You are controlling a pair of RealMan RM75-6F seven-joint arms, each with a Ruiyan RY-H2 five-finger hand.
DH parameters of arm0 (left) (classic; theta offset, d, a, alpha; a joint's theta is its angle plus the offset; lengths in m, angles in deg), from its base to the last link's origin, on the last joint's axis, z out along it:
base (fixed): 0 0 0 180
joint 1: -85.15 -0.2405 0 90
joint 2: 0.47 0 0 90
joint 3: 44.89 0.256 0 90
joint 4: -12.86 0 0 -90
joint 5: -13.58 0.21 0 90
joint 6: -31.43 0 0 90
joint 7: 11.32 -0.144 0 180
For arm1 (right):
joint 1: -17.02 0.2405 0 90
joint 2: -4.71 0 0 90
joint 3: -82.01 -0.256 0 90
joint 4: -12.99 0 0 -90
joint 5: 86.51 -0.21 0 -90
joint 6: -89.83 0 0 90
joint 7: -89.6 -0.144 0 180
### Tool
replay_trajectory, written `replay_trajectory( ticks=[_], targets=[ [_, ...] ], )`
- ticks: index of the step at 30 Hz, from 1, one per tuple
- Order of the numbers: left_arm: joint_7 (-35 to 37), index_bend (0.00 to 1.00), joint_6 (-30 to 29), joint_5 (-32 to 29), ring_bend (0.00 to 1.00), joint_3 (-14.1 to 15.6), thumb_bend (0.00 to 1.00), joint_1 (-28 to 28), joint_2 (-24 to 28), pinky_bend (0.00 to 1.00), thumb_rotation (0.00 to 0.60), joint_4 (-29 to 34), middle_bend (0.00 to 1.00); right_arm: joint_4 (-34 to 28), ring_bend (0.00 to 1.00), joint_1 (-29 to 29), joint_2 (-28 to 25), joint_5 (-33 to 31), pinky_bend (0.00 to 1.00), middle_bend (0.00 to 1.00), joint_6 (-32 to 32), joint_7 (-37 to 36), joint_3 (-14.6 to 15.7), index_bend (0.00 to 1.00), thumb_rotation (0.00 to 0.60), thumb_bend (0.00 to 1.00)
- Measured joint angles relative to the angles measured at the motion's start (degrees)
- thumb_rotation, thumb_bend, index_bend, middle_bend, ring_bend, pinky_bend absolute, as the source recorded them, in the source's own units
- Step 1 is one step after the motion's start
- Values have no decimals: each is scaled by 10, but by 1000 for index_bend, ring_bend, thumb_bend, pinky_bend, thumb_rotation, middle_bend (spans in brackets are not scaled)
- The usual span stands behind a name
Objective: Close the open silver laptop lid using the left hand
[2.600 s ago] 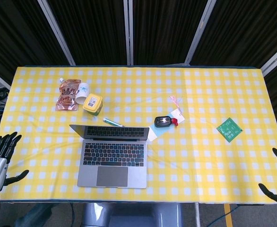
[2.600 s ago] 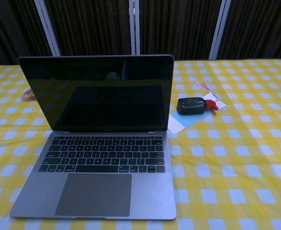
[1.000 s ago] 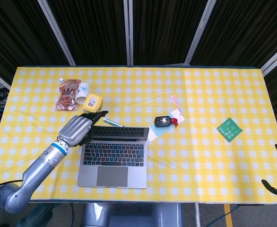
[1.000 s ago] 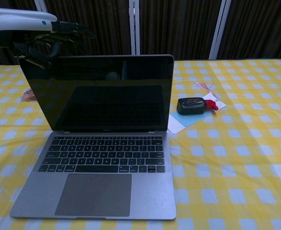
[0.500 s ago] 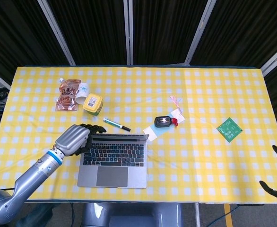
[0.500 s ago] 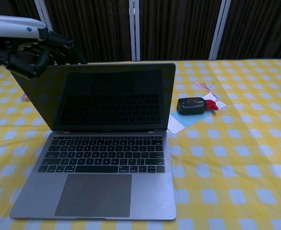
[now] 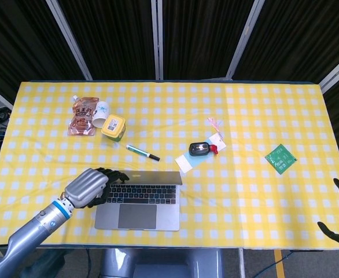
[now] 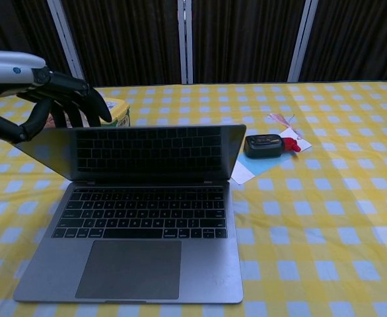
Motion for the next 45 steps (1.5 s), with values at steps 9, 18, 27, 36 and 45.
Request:
replay_trajectory(
  ticks=[9,18,27,36,45],
  targets=[
    [10,271,11,71,284,61,1000,-17,-7,314,600,-10,275,0,0,-2,-1,3,0,0,-4,-1,1,0,600,0],
    [8,296,20,135,284,103,1000,-24,-61,314,600,-58,275,1,0,-1,1,0,0,0,0,1,1,0,600,0],
    [12,313,31,146,284,122,1000,-21,-108,314,600,-109,275,1,0,0,1,-1,0,0,3,2,1,0,600,0],
    [15,313,37,130,284,129,1000,-22,-149,314,600,-150,275,2,0,1,2,-2,0,0,6,1,1,0,600,0],
    [23,308,33,120,283,130,1000,-23,-162,284,600,-163,270,2,0,1,2,-3,0,0,5,1,0,0,600,0]
  ],
)
